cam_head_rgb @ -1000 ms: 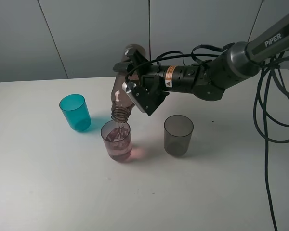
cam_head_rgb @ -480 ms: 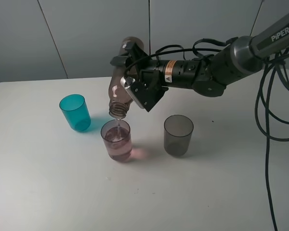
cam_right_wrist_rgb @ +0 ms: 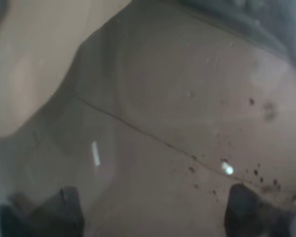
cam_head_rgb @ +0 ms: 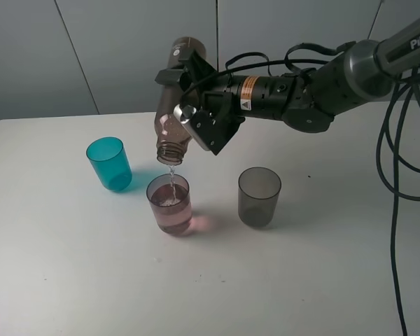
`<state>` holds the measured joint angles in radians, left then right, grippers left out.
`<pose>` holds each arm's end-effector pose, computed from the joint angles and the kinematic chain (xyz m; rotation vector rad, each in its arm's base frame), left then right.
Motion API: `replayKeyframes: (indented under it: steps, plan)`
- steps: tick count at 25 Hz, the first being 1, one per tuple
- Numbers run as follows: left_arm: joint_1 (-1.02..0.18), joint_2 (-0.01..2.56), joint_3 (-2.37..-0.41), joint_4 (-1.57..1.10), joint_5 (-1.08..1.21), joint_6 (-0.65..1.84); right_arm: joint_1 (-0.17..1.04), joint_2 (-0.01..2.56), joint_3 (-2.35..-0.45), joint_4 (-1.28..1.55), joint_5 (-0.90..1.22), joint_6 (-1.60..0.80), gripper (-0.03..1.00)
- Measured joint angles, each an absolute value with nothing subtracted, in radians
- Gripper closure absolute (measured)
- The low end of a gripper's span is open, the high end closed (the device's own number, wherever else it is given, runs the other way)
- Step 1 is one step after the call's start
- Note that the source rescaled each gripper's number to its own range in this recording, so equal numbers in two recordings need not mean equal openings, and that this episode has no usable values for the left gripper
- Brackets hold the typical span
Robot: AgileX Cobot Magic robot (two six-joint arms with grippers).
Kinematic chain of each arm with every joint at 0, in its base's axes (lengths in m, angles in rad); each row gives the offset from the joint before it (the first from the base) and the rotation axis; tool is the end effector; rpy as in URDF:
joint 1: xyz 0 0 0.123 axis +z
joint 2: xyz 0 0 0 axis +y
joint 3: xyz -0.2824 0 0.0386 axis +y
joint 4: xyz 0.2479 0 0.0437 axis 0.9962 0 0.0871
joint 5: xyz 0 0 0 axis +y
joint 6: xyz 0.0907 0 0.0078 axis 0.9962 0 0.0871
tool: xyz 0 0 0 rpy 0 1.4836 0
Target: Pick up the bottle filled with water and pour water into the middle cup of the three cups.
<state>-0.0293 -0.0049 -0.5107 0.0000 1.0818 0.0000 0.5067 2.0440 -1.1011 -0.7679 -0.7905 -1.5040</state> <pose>-0.0077 0.0002 0.2784 0.0300 2.0496 -0.0182 0.3465 0.2436 0.1639 -1.8167 0.1094 -0.6844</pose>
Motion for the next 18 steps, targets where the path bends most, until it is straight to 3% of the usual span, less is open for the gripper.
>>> replayKeyframes:
  steps: [18]
  plan:
    - [-0.029,-0.005,-0.511,0.0,1.082,0.0,0.508,2.044,-1.101,-0.773,-0.848,-1.531,0.97]
